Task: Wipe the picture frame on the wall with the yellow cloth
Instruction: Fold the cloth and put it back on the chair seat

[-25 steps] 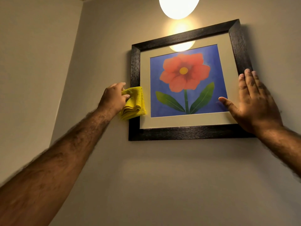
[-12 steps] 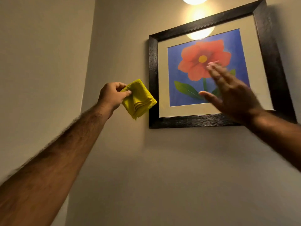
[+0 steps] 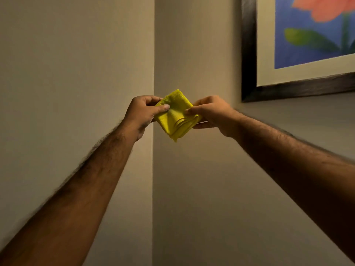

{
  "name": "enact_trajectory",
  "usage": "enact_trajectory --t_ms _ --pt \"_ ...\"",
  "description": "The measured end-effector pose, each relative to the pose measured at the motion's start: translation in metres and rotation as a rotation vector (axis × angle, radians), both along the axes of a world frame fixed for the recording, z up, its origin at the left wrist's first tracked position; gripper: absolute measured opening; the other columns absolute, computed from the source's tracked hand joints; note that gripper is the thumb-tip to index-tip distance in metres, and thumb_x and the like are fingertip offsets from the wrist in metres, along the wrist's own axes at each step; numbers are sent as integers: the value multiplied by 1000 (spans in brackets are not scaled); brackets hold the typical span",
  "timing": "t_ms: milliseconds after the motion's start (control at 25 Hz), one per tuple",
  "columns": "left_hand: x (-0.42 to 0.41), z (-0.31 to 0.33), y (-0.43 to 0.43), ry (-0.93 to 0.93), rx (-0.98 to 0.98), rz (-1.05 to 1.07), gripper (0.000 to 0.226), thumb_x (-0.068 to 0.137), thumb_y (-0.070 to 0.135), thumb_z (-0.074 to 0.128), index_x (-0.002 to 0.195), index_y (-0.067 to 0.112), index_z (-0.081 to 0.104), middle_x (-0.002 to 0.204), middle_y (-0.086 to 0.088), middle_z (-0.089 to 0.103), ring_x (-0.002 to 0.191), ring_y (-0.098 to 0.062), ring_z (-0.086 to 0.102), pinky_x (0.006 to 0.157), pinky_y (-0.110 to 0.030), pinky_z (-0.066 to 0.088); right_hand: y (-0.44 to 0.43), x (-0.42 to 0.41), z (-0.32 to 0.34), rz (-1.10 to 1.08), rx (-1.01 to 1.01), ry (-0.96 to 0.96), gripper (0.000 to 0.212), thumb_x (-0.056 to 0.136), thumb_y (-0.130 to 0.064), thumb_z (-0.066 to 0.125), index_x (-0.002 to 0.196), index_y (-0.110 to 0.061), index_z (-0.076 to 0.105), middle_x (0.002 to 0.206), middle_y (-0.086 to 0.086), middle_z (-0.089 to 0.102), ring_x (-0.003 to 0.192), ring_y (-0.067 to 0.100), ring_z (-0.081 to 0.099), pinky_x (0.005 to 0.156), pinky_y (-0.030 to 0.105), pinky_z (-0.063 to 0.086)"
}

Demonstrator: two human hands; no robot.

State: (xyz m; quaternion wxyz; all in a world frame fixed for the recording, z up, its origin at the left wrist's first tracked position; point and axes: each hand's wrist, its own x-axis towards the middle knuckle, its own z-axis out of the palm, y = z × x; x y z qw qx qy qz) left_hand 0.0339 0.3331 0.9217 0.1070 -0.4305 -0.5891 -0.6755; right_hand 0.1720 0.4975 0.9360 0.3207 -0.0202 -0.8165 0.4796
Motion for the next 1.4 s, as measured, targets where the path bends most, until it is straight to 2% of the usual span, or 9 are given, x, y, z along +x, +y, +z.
enact_trajectory --t_ms 80,200,360,600,760,920,1080,1240,1400 --pt "-18 -29 -24 -96 -34 -37 36 83 14 79 115 1 71 103 -9 75 87 -18 71 78 -31 60 -9 -25 -24 77 -74 -52 28 84 -13 76 107 1 71 96 17 76 73 17 76 67 29 63" --pt "-49 -82 -61 -316 -85 -124 24 83 23 79 102 9 73 95 -4 77 90 -19 75 82 -34 63 -26 -67 -69 157 -151 -147 16 84 -12 76 98 -5 72 86 10 77 70 15 76 68 29 62" --pt "-93 -182 -113 -584 2 -122 8 88 7 71 95 4 71 86 -10 79 83 -25 78 73 -36 64 -55 -129 -145 253 -199 -330 6 84 -12 76 89 -9 74 87 8 78 78 18 76 70 28 63" --pt "-129 -345 -184 -846 40 53 5 88 2 70 93 2 71 84 -11 80 80 -22 79 69 -33 64 -113 -201 -281 398 -295 -628 34 81 -17 80 110 0 73 111 16 77 101 25 75 83 32 63" --pt "-139 -452 -237 -1006 -1 153 4 89 1 69 92 4 71 82 -8 81 77 -19 78 69 -31 64 -153 -242 -394 512 -363 -862 40 84 -10 76 120 5 67 108 16 76 87 18 77 77 27 63" --pt "-134 -551 -284 -1150 -61 257 6 90 2 67 95 4 70 80 -4 80 74 -15 78 65 -28 64 -195 -272 -512 546 -452 -1057 36 84 -4 74 118 6 67 99 13 76 77 15 77 72 27 64" --pt "-130 -646 -322 -1301 -110 342 20 92 4 65 111 -4 67 94 -14 75 84 -23 72 76 -32 64 -239 -283 -628 545 -570 -1199 9 87 -2 70 96 -5 71 96 10 74 78 15 76 74 27 64" --pt "-121 -737 -349 -1409 -199 404 33 95 4 63 124 -11 61 110 -23 69 94 -28 68 76 -29 62 -278 -273 -737 457 -587 -1281 31 89 -6 70 119 3 67 106 15 70 96 24 69 87 32 61" --pt "-97 -834 -368 -1526 -264 467 33 95 1 61 125 -13 60 112 -24 67 101 -33 65 82 -36 59 -299 -253 -841 377 -554 -1368 38 83 -8 77 117 7 69 95 16 71 82 20 70 66 24 63"
